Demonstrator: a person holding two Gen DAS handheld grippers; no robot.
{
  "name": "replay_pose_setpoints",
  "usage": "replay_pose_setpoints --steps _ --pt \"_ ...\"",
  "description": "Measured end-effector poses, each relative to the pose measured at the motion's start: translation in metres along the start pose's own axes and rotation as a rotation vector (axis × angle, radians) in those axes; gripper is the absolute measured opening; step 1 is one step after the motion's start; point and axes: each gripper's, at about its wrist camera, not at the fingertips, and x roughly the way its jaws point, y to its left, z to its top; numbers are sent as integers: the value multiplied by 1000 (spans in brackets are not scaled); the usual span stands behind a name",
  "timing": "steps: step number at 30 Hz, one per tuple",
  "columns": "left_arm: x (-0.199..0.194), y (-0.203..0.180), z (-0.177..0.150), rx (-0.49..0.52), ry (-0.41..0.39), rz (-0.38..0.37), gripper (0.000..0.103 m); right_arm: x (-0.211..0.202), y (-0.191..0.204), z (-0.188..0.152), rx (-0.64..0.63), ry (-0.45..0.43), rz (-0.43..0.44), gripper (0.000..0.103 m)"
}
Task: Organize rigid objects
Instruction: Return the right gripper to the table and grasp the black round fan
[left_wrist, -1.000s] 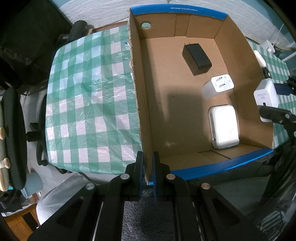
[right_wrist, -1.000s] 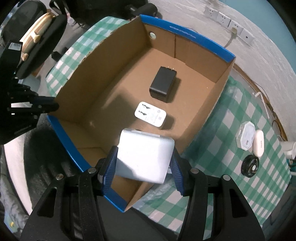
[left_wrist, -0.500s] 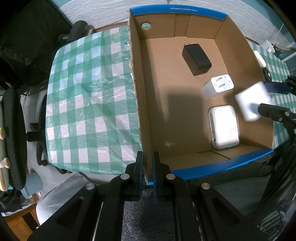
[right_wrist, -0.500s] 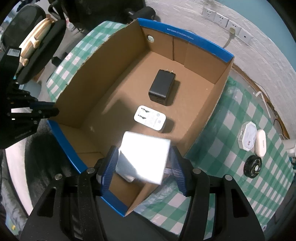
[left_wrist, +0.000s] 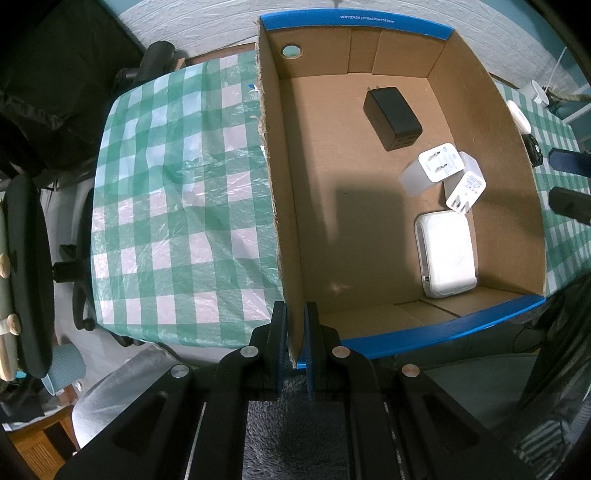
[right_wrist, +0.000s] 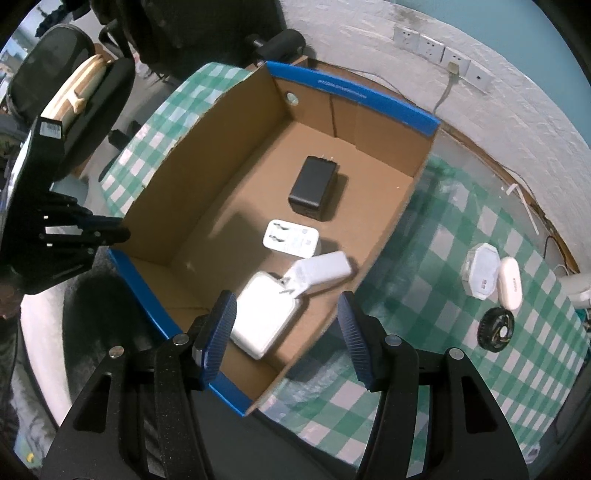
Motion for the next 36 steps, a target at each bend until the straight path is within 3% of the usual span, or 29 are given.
replay_pose_setpoints --steps 9,20,28,36 --pt "-1 0 0 4 -2 5 7 -18 -39 -9 47 -6 -20 58" --pt "-2 -1 -2 15 1 17 7 -18 -145 -38 244 11 -121 58" --pt "-3 0 -4 12 4 12 7 1 -207 -59 343 47 -161 58" --pt "-3 0 -4 14 6 17 7 38 -252 -70 449 78 -149 58"
